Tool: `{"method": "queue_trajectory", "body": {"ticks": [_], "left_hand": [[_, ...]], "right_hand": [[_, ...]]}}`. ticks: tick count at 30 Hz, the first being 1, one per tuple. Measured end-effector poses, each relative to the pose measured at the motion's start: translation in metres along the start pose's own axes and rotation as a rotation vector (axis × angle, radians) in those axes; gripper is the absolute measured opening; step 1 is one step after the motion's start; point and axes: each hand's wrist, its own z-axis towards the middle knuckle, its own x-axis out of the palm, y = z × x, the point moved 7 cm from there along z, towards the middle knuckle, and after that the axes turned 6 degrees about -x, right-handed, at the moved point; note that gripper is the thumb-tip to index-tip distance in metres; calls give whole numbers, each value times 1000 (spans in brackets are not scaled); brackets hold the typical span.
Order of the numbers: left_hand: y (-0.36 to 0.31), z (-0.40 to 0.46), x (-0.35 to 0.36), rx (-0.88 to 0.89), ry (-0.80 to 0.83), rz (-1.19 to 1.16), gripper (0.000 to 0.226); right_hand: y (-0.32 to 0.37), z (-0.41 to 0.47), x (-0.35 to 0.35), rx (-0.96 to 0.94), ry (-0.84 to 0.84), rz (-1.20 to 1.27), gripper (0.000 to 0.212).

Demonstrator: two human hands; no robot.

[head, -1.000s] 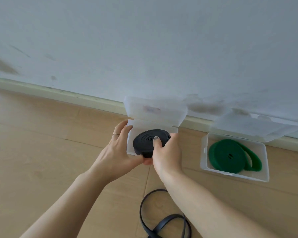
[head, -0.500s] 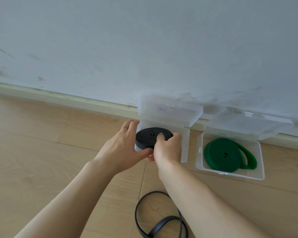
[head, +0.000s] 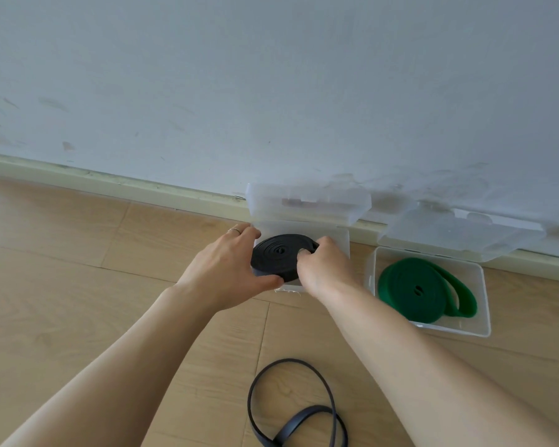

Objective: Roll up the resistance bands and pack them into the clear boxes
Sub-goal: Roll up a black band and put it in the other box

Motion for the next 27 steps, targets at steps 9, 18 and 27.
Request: {"method": "queue_trajectory", "body": {"ticks": [9, 18, 27], "left_hand": [[-10, 15, -3, -172, 41, -44, 84], [-7, 14, 1, -88, 70, -89, 94], [-15, 15, -4, -80, 34, -3, 88]], "right_hand": [[-20, 18, 12, 57, 42, 249, 32], [-42, 19, 18, 205, -3, 662, 15], [-45, 27, 20, 274, -58, 695, 20]]}}
